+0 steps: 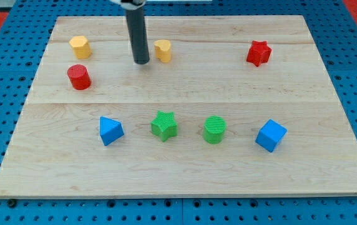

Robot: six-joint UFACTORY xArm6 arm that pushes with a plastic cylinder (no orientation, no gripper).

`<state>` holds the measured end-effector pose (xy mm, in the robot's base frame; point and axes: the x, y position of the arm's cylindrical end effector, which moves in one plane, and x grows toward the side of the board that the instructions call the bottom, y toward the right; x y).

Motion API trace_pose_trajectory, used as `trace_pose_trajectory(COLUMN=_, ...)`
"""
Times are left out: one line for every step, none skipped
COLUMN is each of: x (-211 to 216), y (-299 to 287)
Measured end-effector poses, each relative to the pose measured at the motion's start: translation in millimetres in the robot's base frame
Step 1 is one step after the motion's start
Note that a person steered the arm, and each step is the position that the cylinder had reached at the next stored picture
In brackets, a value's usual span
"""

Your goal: Move heart diagonally to the top right of the hexagon

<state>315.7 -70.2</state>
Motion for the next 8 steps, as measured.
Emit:
trace_pose_trajectory(x=-8.8, y=24.7)
trace_pose_trajectory(x=20.8, y=22.7)
trace_pose_trajectory(x=39.3, y=59.1)
trace_pose_trajectory(x=-3.4, y=71.7)
trace_pose_trajectory(x=-38.0, y=78.0)
trace_pose_trajectory(x=-38.9, y=26.5)
trace_pose_trajectory(x=-80.4, y=2.2)
trace_pose_trajectory(x=-108.9, y=-2.8)
